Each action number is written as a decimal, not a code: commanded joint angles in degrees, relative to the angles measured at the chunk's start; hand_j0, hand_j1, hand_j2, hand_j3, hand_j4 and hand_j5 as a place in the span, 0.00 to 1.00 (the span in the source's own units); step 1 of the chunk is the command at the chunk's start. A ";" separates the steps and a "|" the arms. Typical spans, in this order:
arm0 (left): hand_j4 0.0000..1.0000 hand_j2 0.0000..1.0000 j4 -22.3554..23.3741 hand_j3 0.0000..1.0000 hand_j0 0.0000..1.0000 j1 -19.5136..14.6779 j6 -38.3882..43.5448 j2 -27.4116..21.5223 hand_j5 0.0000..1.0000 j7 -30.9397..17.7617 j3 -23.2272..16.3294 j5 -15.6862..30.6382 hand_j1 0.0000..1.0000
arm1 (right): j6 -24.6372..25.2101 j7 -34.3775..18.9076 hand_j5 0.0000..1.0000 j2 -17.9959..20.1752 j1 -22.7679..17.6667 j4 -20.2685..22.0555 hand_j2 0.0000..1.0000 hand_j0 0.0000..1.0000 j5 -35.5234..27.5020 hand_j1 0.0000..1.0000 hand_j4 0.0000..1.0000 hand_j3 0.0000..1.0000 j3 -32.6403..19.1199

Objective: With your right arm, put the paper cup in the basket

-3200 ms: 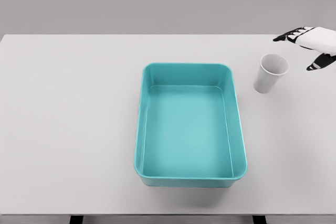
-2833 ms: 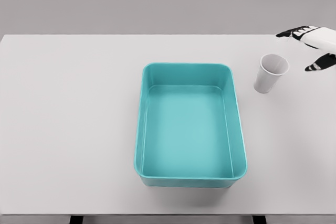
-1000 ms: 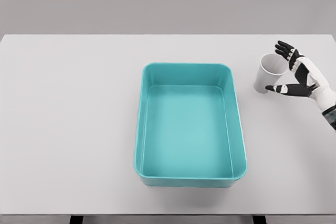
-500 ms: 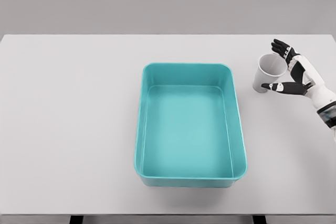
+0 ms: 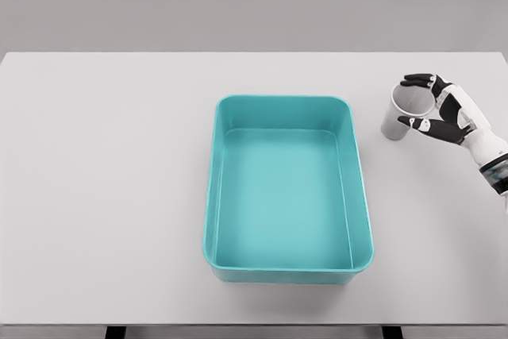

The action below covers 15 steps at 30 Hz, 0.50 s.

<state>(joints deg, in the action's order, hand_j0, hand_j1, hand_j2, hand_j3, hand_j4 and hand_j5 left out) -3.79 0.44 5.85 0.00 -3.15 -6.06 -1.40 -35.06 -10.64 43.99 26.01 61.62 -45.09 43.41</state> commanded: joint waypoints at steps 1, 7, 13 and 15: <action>1.00 1.00 0.01 1.00 1.00 0.00 -0.05 0.00 1.00 -0.01 -0.01 -0.01 1.00 | 0.06 0.09 0.62 0.39 0.17 0.17 0.62 0.62 0.09 0.62 0.62 0.62 0.01; 1.00 1.00 0.01 1.00 1.00 0.00 -0.05 0.00 1.00 -0.01 -0.01 -0.01 1.00 | 0.06 0.09 0.63 0.74 2.55 2.10 0.63 0.63 1.13 0.63 0.63 0.63 0.09; 1.00 1.00 0.01 1.00 1.00 0.00 0.04 0.00 1.00 -0.01 -0.01 -0.01 1.00 | 0.06 0.09 0.62 4.17 4.22 6.76 0.62 0.62 7.91 0.62 0.62 0.62 0.09; 1.00 1.00 0.01 1.00 1.00 0.00 0.04 0.00 1.00 -0.01 -0.01 -0.01 1.00 | 0.06 0.09 0.63 4.96 5.10 8.17 0.63 0.63 8.43 0.63 0.63 0.63 0.09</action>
<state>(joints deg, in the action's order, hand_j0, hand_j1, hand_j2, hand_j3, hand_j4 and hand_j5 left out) -3.79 0.44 5.84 0.00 -3.15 -6.05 -1.40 -35.03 -10.56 47.96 31.55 68.26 -37.99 43.59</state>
